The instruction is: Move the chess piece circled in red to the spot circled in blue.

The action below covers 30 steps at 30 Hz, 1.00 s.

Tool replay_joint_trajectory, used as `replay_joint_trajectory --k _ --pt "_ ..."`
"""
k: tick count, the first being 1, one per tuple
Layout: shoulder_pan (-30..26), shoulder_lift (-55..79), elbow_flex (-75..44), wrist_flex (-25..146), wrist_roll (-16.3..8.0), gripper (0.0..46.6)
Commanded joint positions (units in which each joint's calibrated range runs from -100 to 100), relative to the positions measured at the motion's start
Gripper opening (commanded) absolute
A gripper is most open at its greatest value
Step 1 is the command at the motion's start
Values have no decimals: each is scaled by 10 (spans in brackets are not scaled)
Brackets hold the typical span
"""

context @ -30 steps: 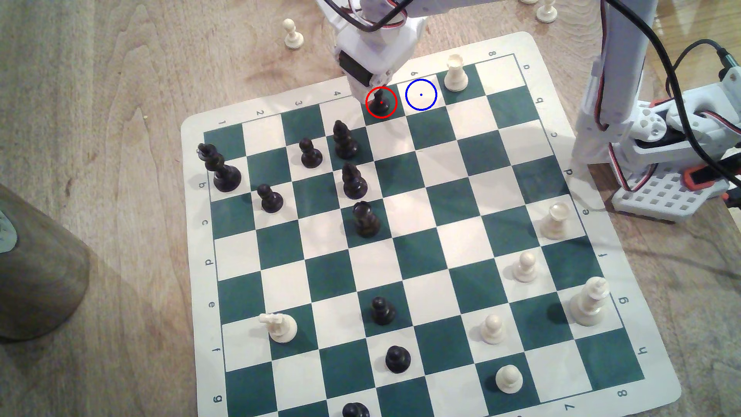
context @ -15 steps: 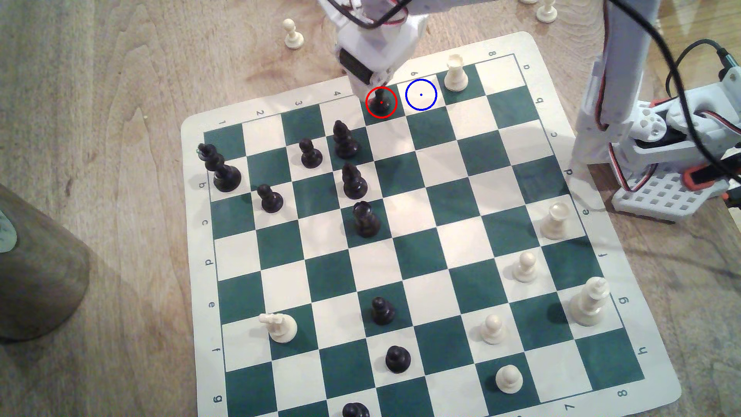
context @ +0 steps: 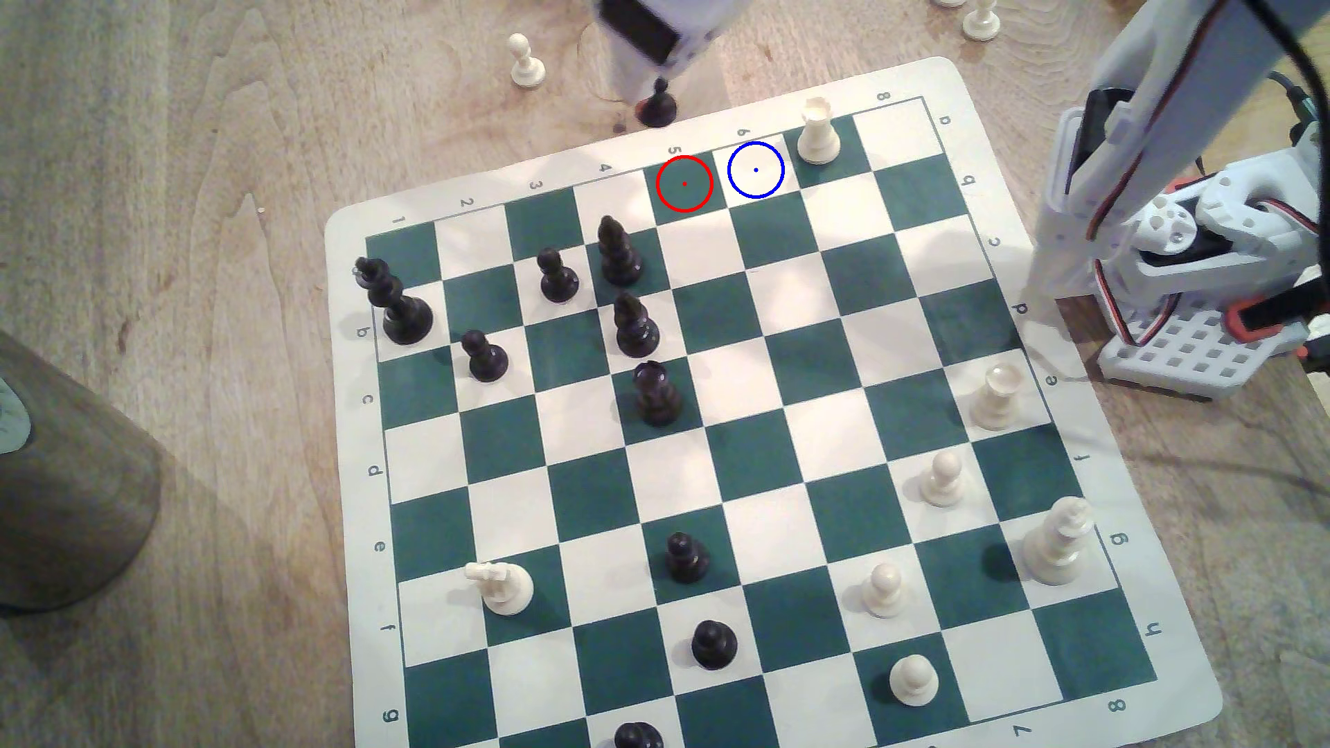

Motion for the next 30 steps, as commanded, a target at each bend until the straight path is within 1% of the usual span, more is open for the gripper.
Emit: replay_joint_trajectory --k 1,3,8,14,24,30 --pt "23 -87 69 -3 10 2" --pt "37 -114 134 -22 19 2" --pt "55 -122 200 -41 26 2" --pt "60 -63 243 -96 26 2" --pt "77 43 223 -166 26 2" --pt "77 78 210 -186 24 2"
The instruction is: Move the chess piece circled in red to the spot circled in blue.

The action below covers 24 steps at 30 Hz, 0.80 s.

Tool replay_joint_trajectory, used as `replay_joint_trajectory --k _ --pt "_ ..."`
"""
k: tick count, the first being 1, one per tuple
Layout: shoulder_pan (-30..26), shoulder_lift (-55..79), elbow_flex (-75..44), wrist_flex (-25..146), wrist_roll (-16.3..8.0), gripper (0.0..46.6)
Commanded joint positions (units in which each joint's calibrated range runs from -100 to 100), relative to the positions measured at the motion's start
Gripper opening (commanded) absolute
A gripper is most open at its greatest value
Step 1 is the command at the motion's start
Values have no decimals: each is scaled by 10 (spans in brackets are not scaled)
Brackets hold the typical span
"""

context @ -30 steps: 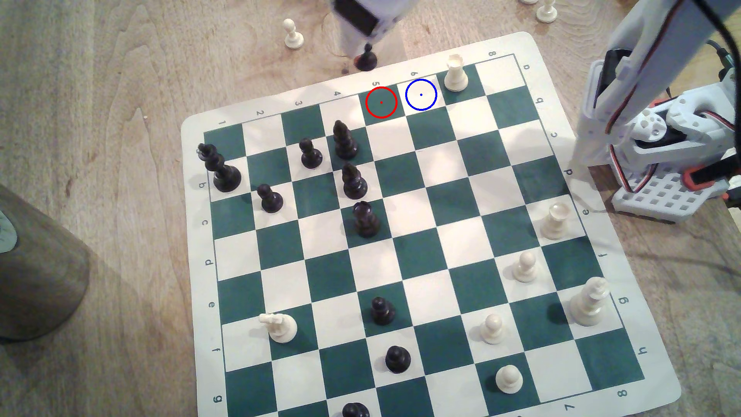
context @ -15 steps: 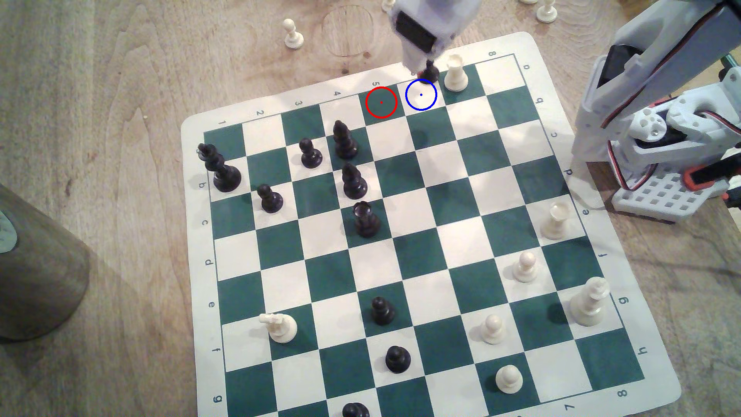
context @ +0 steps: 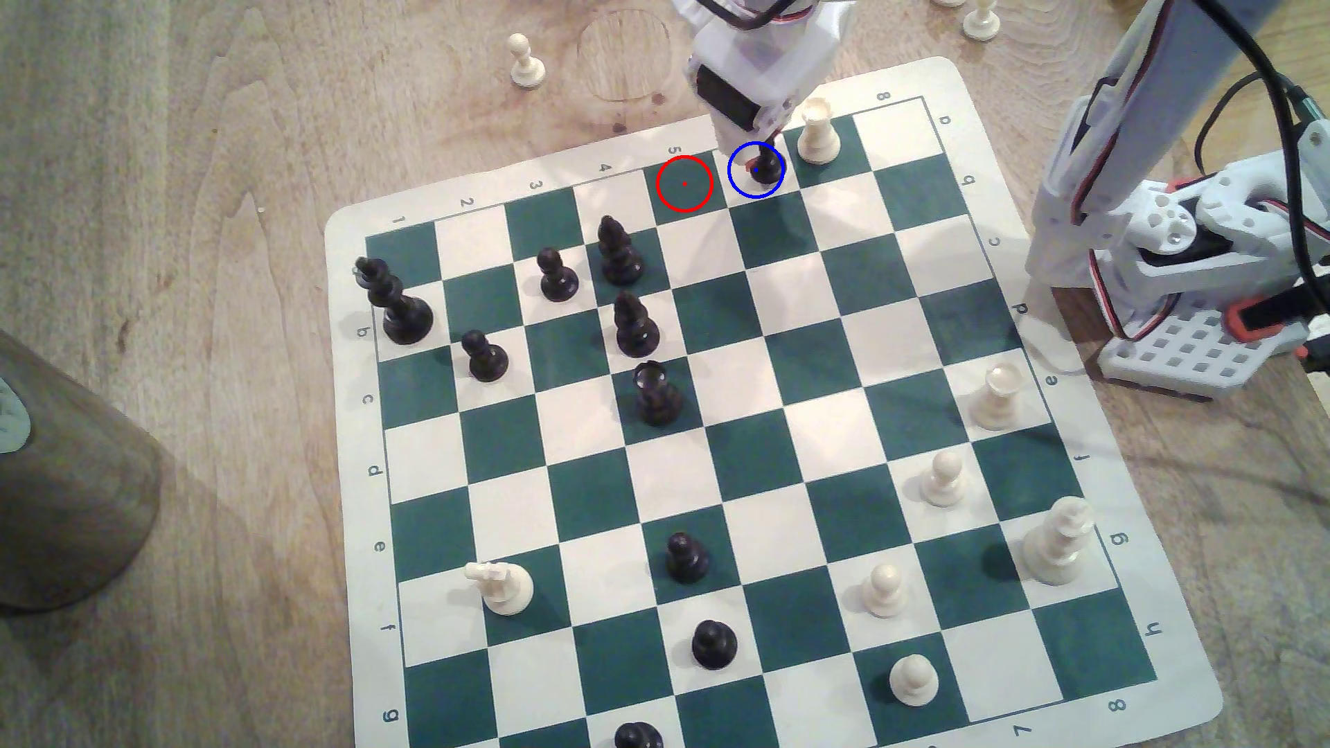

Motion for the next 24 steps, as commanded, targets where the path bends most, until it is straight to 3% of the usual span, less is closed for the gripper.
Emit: replay_joint_trajectory --k 1,24 --pt "4 13 -44 -15 -3 2" --pt "3 50 -71 -16 -4 12"
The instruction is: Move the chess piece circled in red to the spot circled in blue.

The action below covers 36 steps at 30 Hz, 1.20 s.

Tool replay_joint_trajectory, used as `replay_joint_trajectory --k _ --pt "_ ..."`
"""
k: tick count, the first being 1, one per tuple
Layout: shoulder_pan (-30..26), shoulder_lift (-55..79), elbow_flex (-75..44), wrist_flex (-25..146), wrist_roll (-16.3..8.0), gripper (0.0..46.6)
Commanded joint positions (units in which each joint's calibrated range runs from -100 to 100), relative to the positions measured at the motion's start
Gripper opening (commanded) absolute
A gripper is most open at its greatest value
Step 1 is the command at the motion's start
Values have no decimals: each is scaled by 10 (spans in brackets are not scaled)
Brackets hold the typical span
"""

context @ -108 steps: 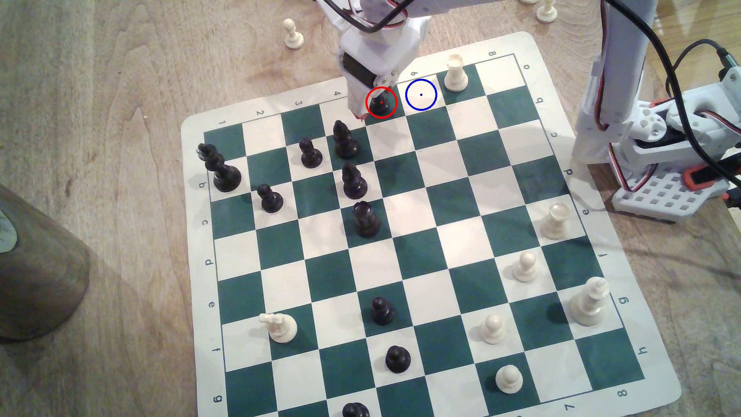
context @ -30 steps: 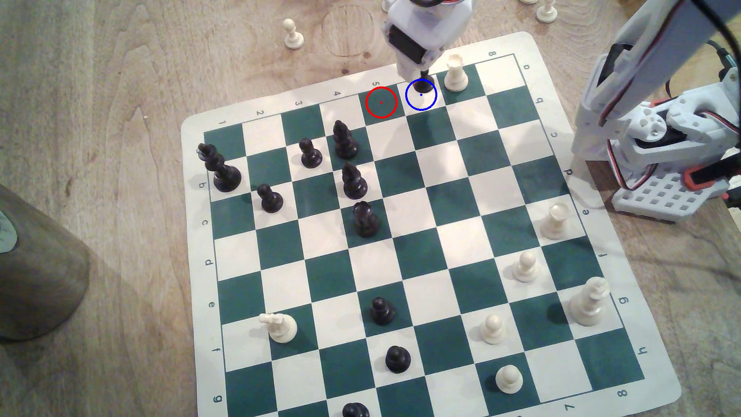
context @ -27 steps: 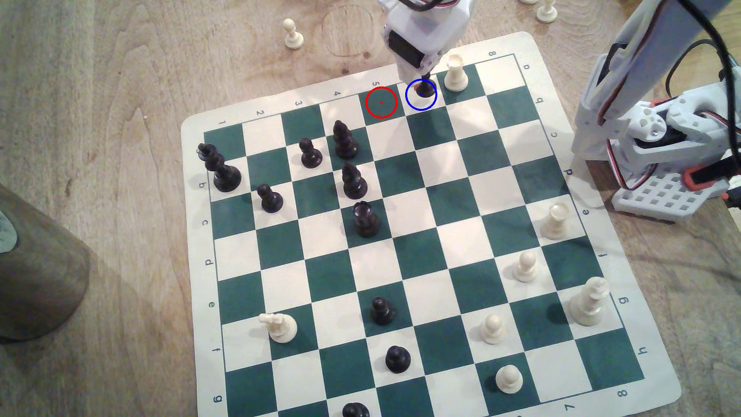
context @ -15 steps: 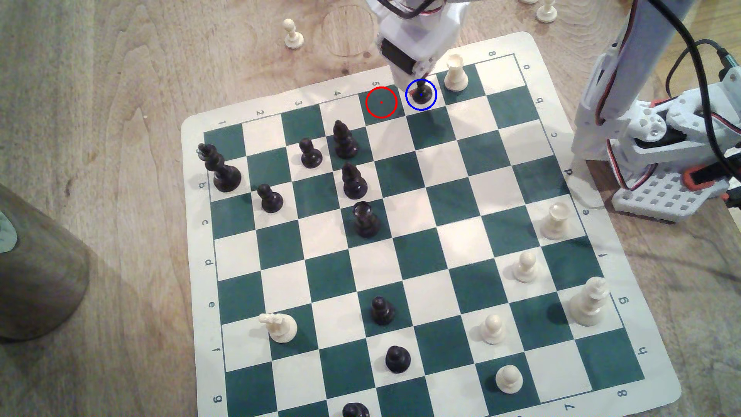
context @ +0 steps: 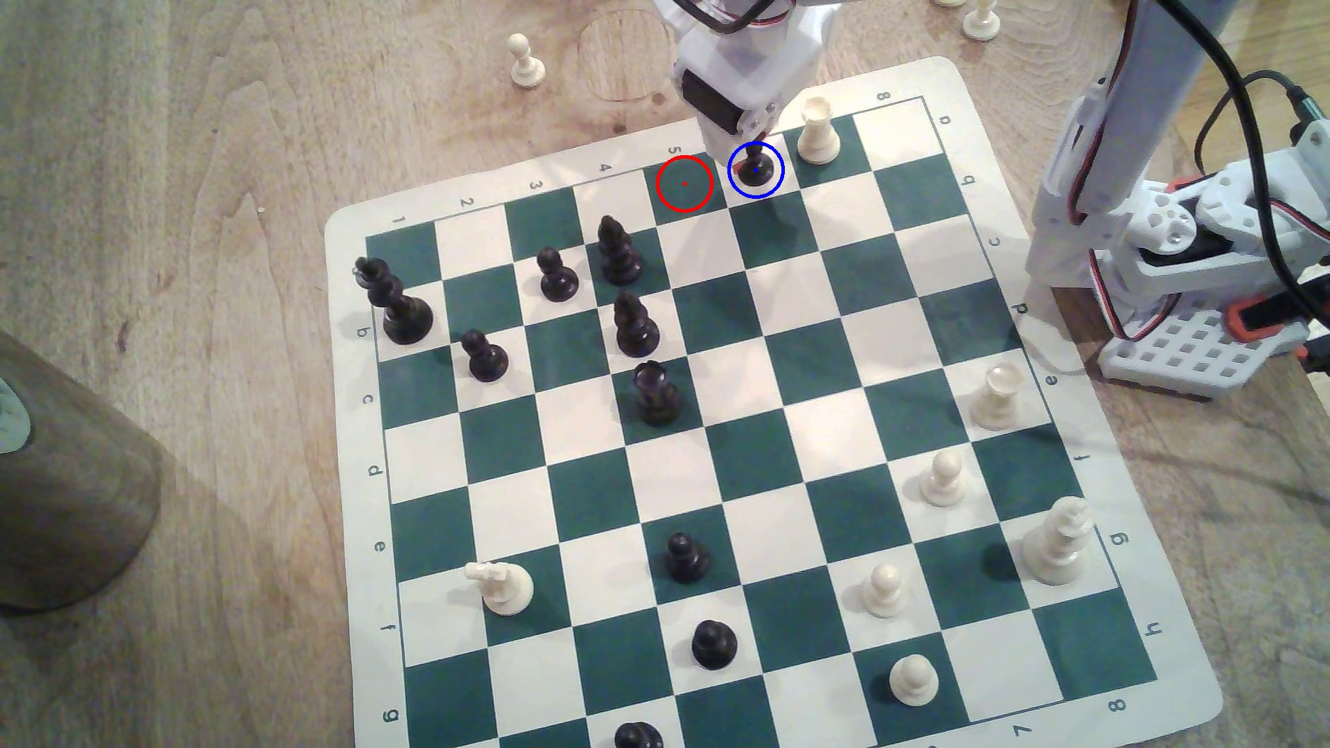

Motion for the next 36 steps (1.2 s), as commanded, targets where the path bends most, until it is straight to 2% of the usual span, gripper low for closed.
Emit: replay_joint_trajectory --k 1,4,6,18,25,32,36 --pt "4 -1 -37 -9 0 77" --pt "4 -3 -37 -5 5 143" --pt "5 -14 -37 4 8 158" --pt "-3 -108 -31 85 12 157" --pt "-35 -215 -23 173 8 154" --pt "-86 -376 71 243 6 159" --pt "-87 -472 122 256 6 170"
